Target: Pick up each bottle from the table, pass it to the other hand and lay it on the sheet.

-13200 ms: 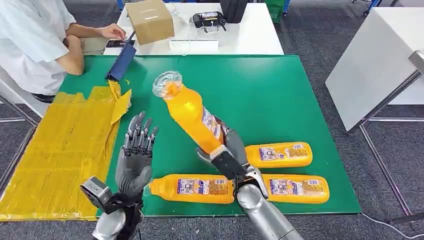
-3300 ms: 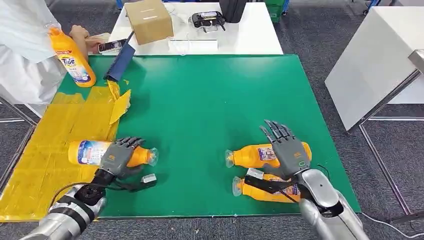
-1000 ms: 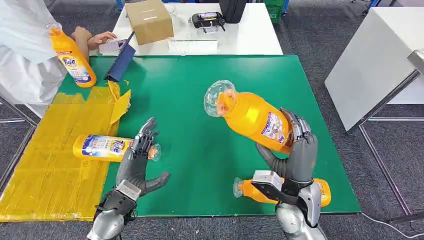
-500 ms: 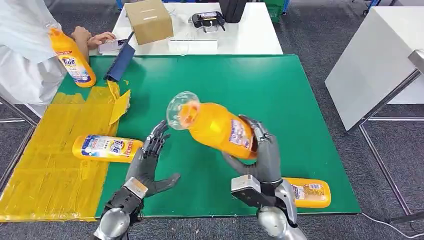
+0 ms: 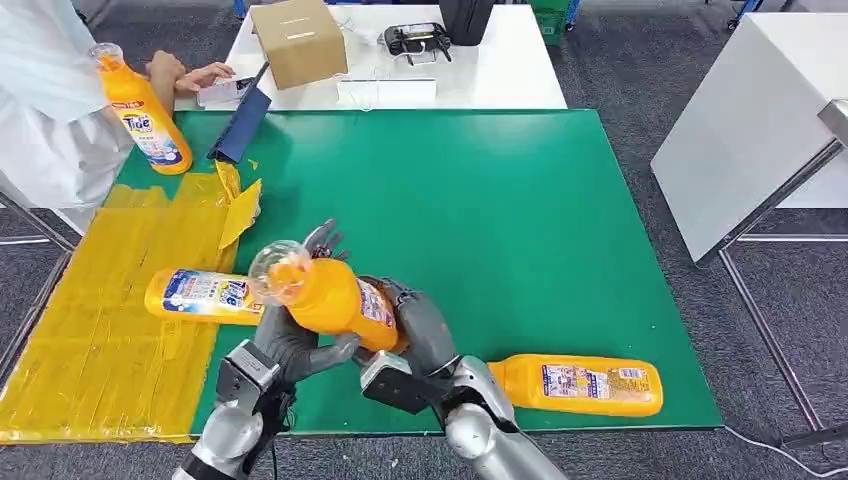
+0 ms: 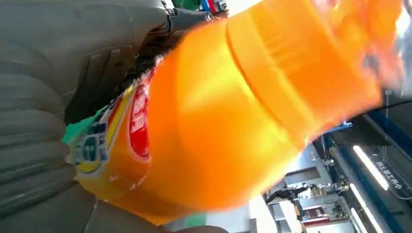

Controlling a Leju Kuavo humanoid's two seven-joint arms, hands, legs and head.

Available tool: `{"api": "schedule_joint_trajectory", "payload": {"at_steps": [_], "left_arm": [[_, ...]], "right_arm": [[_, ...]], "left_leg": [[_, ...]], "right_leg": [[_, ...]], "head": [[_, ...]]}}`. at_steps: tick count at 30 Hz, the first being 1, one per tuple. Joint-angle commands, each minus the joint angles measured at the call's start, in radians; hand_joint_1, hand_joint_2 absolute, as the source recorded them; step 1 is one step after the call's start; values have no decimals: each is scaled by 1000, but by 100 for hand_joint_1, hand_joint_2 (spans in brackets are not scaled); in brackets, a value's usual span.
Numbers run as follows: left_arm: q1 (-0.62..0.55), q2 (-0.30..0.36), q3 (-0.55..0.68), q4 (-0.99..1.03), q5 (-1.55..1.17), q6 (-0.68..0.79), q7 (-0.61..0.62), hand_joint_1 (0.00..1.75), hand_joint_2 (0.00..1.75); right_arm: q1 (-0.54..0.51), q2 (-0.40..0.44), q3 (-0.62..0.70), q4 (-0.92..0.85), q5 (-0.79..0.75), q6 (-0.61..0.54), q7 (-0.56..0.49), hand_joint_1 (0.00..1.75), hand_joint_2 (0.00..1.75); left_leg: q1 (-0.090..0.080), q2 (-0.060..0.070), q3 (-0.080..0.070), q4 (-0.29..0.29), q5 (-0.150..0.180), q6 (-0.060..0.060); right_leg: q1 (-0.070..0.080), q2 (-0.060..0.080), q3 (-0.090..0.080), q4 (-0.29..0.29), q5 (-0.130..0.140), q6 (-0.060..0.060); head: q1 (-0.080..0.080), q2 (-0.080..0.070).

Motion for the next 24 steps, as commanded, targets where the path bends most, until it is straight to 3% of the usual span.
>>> {"api": "schedule_joint_trajectory", "payload": {"at_steps": [1,8,14,15,16,24], "left_arm": [[-48,18,-44,44,4,-6,-1,0,175],[-54,17,-47,49,11,-6,-4,0,175],[-69,6,-46,85,11,6,-12,0,175],[-69,6,-45,85,12,7,-14,38,175],[-68,7,-42,84,13,11,-17,175,175],[-74,-1,-21,132,-134,165,-12,175,175]], "right_arm": [[-76,1,77,169,2,3,4,175,175],[-75,7,117,179,26,20,8,175,175],[-81,7,194,147,122,-49,15,175,175],[-79,3,197,138,126,-53,16,175,175],[-75,-3,200,122,123,-54,15,175,175],[-35,-42,176,-16,111,-90,11,175,175]], "left_leg": [[0,0,2,-1,0,0],[0,-1,4,-1,-1,-1],[1,-2,5,0,-2,-1],[1,-2,4,0,-1,-1],[1,-2,3,0,-1,0],[1,-3,3,0,-1,0]], "right_leg": [[0,3,2,-1,0,-1],[0,4,4,-1,-1,-1],[0,4,5,-1,-2,-1],[0,3,4,-1,-2,-1],[0,2,3,-1,-1,-1],[0,2,4,-1,-2,-1]], "head": [[0,0],[0,0],[0,0],[0,0],[0,0],[0,0]]}}
